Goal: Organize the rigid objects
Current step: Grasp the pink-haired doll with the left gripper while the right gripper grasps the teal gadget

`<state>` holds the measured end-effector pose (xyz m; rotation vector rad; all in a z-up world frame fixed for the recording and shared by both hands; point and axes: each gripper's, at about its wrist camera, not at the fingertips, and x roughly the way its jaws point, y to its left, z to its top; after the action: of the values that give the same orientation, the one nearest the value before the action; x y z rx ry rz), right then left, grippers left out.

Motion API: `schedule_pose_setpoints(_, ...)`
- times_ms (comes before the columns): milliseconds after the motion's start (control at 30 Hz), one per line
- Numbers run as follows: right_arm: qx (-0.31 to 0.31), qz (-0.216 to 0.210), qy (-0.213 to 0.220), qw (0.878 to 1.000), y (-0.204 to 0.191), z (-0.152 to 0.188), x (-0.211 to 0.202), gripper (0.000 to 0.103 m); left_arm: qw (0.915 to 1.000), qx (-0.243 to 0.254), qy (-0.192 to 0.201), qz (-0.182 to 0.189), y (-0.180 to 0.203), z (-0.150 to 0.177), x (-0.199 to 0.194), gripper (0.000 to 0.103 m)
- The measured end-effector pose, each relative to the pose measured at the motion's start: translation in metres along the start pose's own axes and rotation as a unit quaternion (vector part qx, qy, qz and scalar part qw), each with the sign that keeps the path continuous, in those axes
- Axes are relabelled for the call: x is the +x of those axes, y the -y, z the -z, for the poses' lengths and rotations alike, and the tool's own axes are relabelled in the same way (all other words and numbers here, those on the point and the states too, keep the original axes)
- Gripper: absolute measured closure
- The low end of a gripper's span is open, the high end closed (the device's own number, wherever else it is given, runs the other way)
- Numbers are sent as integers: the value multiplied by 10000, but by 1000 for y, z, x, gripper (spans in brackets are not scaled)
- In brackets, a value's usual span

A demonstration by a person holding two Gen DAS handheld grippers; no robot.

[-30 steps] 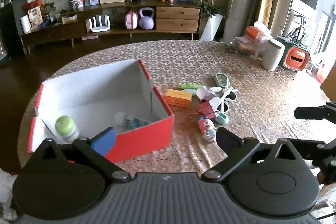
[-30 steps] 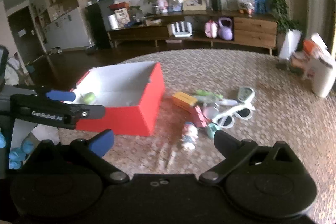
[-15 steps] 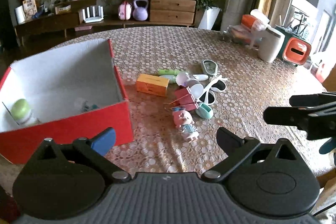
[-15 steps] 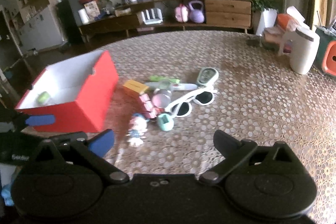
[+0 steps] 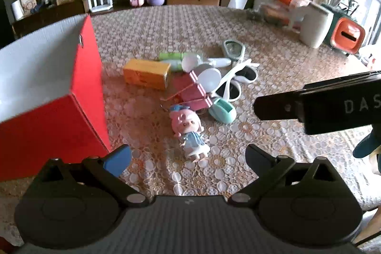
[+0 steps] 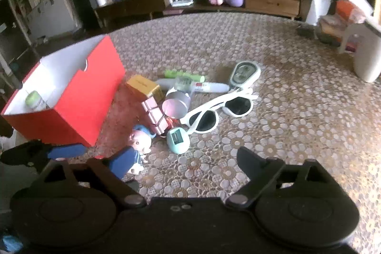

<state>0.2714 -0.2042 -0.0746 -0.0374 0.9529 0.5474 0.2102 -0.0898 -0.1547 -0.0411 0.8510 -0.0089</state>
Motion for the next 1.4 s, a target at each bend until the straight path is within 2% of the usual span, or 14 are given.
schedule_pose_setpoints(67,-36,-37,-69,10000,1,-2,11,19,10000,-16,-11,-60,1,0,8,1)
schedule_pose_setpoints(433,-119,-229,-301,9992,-1,-13,48,32,9997,-88,-1,-238,-4,-4,37,2)
schedule_pose_setpoints(500,-130,-247,-355,9990,-2,-14,53,37,9997,-75,2,-242,-4,-5,39,2)
schedule_pose_setpoints(767,-88,-275,-451,9986,-2,-16,62,61,9998,-74,9,-205,-4,-9,47,25)
schedule_pose_setpoints(833,-91,-254,-490,9984,-3,-15,64,64,9998,-82,-13,-200,-5,-10,49,32)
schedule_pose_setpoints(967,-93,-163,-500,9986,-4,-16,66,72,9999,-90,-9,-138,-7,-13,50,39)
schedule_pose_setpoints(1133,-9,-127,-475,9988,-3,-14,63,73,9998,-180,-50,-65,-11,-16,51,47)
schedule_pose_setpoints(1167,19,-107,-466,9989,-4,-14,62,73,9998,-172,-29,13,-12,-16,50,56)
schedule_pose_setpoints(1233,107,-89,-447,9989,-3,-13,59,73,9997,-131,-47,179,-10,-16,49,66)
schedule_pose_setpoints(1400,417,-46,-333,9986,0,-6,45,73,9996,-131,-180,176,-10,-15,46,66)
